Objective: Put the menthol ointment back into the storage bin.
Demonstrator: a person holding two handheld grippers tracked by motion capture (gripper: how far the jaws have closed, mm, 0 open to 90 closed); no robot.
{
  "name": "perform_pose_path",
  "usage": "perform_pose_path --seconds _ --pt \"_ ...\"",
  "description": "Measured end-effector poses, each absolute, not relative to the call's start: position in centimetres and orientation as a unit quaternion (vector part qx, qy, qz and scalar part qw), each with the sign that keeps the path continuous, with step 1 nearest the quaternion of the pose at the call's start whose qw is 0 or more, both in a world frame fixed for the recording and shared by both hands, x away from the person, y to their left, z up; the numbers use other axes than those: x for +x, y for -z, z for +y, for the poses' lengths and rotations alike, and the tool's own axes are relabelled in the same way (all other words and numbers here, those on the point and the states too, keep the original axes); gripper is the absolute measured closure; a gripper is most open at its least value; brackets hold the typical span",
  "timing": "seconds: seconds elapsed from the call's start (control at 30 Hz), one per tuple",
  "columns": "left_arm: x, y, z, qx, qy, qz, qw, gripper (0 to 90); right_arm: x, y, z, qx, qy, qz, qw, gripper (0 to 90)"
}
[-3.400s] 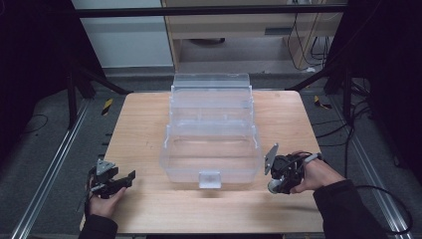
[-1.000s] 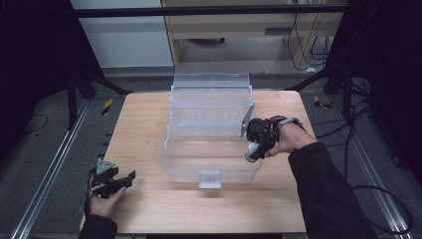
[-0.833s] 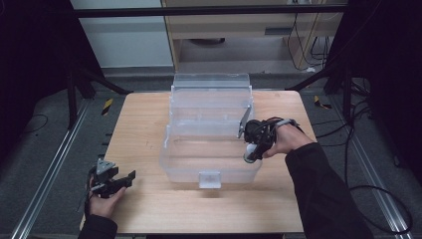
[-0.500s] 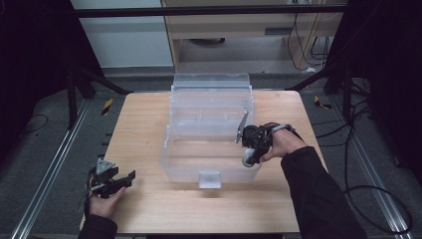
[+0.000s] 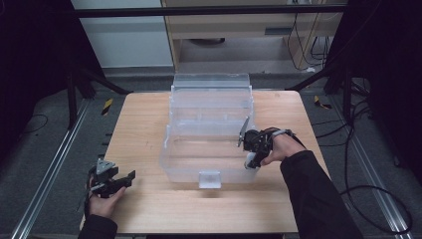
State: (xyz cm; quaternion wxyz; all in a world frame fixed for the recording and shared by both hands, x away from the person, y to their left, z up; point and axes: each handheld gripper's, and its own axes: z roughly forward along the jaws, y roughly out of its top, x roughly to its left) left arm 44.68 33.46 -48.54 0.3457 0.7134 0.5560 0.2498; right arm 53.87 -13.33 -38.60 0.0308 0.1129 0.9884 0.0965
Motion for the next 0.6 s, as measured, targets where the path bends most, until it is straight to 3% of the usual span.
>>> perform_pose_path --seconds 0.6 --pt "44.7 48.5 33.5 0.713 -0.25 0.556 0.346 28.9 54.0 39.9 -13.4 0.117 -0.093 0.989 0.022 50.1"
